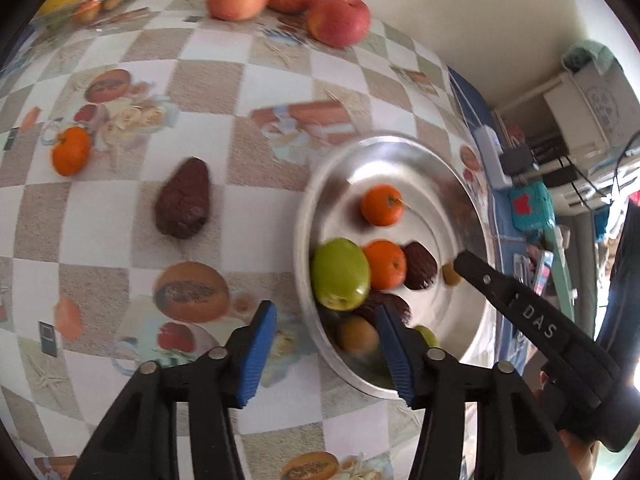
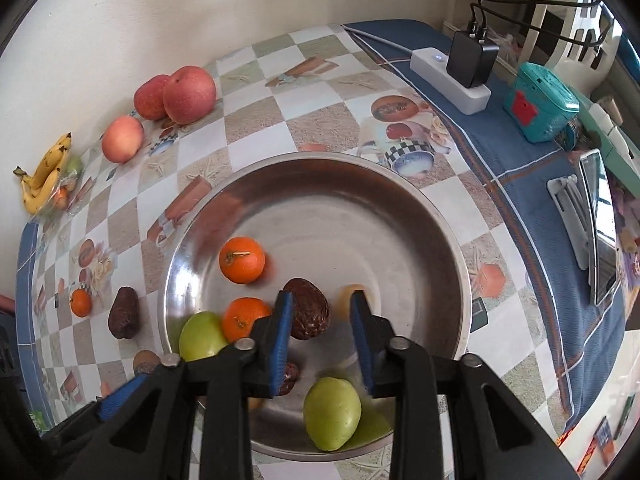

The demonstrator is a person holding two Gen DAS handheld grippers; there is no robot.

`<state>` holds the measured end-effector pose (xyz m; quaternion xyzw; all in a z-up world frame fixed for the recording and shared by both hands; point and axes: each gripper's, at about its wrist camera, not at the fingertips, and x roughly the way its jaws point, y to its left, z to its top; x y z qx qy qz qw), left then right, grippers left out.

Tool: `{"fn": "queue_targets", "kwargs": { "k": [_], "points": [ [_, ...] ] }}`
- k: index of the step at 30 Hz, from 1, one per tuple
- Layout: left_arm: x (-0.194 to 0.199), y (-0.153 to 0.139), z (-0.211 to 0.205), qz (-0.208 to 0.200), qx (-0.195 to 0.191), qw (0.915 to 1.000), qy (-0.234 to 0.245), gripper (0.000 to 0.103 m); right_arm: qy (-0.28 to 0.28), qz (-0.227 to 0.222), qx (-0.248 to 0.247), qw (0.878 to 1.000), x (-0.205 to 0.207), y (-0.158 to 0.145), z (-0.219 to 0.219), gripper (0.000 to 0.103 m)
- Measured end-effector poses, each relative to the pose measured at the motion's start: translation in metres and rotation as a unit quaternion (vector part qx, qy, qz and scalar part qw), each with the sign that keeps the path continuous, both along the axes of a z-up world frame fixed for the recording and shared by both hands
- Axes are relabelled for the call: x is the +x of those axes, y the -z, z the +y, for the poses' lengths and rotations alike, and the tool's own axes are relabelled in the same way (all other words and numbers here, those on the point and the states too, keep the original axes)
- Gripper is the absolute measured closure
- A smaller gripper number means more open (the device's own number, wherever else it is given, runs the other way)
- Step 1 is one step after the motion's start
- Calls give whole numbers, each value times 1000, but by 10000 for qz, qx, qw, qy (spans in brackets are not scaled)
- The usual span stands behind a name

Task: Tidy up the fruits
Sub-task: 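Open both tools to drop the small brown fruits into the bowl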

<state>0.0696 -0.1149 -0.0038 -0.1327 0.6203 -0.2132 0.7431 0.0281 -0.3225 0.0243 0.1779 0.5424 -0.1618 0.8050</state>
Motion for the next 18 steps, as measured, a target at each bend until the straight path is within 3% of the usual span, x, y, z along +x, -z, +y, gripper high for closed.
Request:
{"fn": "queue_targets", "kwargs": {
  "k": [3,6,8,10,13,18],
  "points": [
    [9,-1,20,-41,64,9997,-236,46,-73,-3,-15,10000,2,-2,8,70],
    [23,1,53,-37,188,9975,-678,31,-227,-35,38,9997,12,-3,26,70],
    [32,3,77,-40,333,9943,-1017,24,-365,-61,94,9993,19,-4,39,63],
    [40,4,107,-69,553,9883,-1417,15,-527,-116,158,9984,28,-5,57,40],
    [44,7,150,-165,787,9761,-2020,1,-820,-221,202,9962,41,-8,87,37],
    [51,13,197,-196,607,9645,-2563,0,-1518,-238,8,9881,57,-2,142,35]
  ]
}}
